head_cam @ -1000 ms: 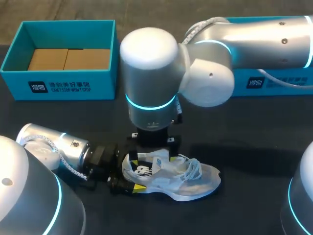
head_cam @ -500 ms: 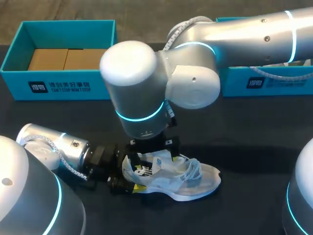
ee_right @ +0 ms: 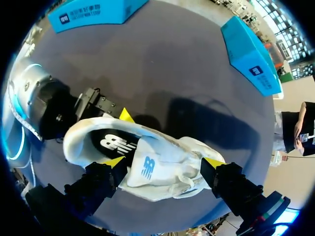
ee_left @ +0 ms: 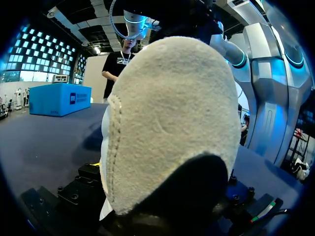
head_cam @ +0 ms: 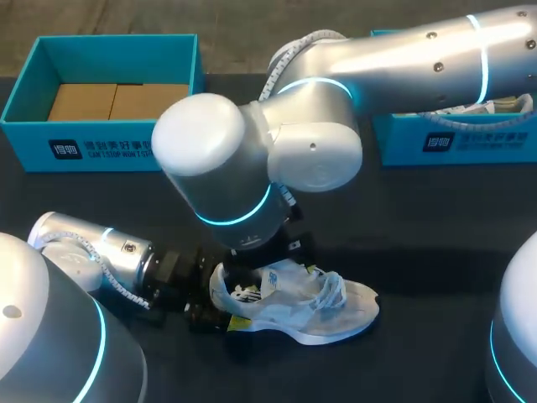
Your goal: Take the shoe out of the shoebox, open the shoe tongue, remove and reinsert the insole, then place the shoe into the shoebox
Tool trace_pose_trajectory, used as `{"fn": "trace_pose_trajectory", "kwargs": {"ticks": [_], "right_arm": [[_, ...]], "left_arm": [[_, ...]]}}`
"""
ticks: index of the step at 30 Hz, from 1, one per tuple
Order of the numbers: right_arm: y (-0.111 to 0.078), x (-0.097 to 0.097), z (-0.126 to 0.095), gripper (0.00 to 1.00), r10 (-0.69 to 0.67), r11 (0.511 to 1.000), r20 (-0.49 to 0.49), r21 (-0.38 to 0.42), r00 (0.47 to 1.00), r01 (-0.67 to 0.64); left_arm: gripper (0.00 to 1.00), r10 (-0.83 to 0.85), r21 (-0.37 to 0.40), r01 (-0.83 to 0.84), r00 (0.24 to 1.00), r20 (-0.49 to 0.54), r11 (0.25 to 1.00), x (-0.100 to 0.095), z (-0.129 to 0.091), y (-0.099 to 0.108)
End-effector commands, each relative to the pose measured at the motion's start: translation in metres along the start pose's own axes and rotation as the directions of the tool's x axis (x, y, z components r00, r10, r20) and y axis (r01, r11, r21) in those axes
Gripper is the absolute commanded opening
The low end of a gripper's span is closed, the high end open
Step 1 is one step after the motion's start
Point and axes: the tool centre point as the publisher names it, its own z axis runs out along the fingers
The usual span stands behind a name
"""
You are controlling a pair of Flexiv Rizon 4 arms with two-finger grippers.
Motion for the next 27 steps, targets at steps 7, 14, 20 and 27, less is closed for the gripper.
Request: {"fn": "trace_pose_trajectory", "kwargs": {"ticks": [7, 14, 20, 27], "right_arm": [[-0.01, -0.002, 0.008, 1.0, 0.717, 0.697, 0.026, -0.036, 0.697, -0.716], [-0.018, -0.011, 0.006, 1.0, 0.783, 0.621, -0.009, -0.047, 0.622, -0.783], [-0.019, -0.018, 0.009, 1.0, 0.849, 0.526, -0.052, -0.019, 0.526, -0.85], [-0.016, -0.022, 0.011, 0.97, 0.885, 0.464, -0.057, 0.02, 0.462, -0.886]], "left_arm": [[0.0, -0.001, -0.002, 0.001, 1.0, 0.002, 1.0, 0.001, -0.001, 0.003], [0.0, -0.001, -0.002, 0.001, 1.0, 0.002, 1.0, 0.001, -0.001, 0.003], [0.0, -0.001, -0.002, 0.001, 1.0, 0.002, 1.0, 0.001, -0.001, 0.003], [0.0, -0.001, -0.002, 0.001, 1.0, 0.002, 1.0, 0.001, -0.001, 0.003]]}}
